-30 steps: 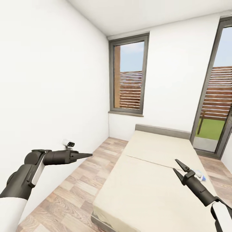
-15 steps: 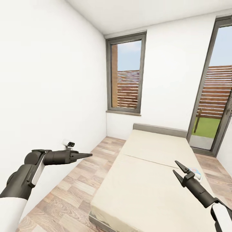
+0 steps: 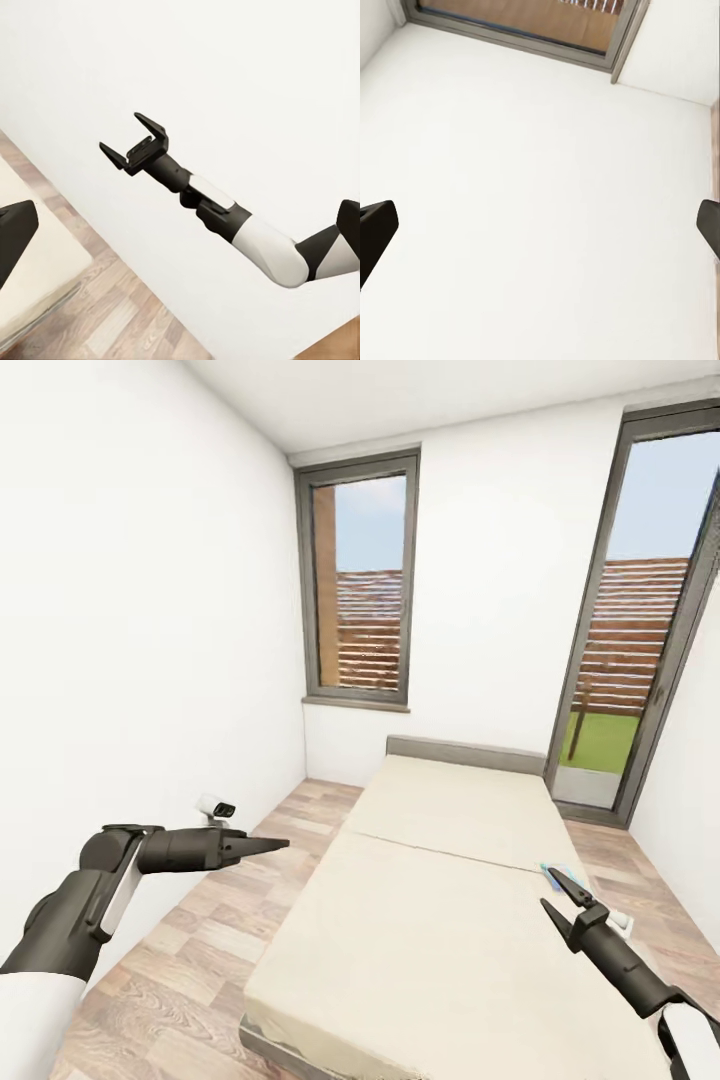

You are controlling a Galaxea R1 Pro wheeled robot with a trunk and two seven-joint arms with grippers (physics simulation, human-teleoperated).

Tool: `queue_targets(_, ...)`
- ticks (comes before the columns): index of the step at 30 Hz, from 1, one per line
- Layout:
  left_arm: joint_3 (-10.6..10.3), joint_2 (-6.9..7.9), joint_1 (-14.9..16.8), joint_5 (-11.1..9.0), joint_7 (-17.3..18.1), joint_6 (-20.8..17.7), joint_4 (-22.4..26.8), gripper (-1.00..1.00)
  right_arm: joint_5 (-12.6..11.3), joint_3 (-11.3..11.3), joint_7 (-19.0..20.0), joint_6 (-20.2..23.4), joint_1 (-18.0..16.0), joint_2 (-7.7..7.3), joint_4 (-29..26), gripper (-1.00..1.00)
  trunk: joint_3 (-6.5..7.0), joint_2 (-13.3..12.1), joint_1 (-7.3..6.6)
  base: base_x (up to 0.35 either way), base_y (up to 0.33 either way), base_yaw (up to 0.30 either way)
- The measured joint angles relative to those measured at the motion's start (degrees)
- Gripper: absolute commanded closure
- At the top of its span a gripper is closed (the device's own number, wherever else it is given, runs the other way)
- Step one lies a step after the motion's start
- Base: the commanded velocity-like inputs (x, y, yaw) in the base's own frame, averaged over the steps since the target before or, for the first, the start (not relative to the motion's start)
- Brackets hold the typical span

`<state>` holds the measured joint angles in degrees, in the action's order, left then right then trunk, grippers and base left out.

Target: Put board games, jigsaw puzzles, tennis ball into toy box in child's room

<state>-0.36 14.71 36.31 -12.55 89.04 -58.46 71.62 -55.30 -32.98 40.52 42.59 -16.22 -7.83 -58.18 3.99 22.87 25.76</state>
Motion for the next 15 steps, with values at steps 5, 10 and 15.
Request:
queue_targets(5, -0.8, -0.05, 0.0, 0.1, 0.0, 0.0, 0.0, -1.00, 0.0, -0.3, 0.0, 0.0, 0.0, -0.01, 0.5, -1.00, -0.36, 0.0, 0.00, 0.000, -0.168, -0.169)
queue_targets(10, -1.0, -0.01, 0.0, 0.1, 0.0, 0.0, 0.0, -1.00, 0.0, -0.5, 0.0, 0.0, 0.0, -0.02, 1.0, -1.00, -0.64, 0.0, 0.00, 0.000, -0.133, -0.207)
queue_targets(15, -1.0, 0.00, 0.0, 0.1, 0.0, 0.0, 0.0, -1.00, 0.0, -0.7, 0.0, -0.1, 0.0, -0.01, 1.2, -1.00, -0.75, 0.0, 0.00, 0.000, -0.170, -0.248)
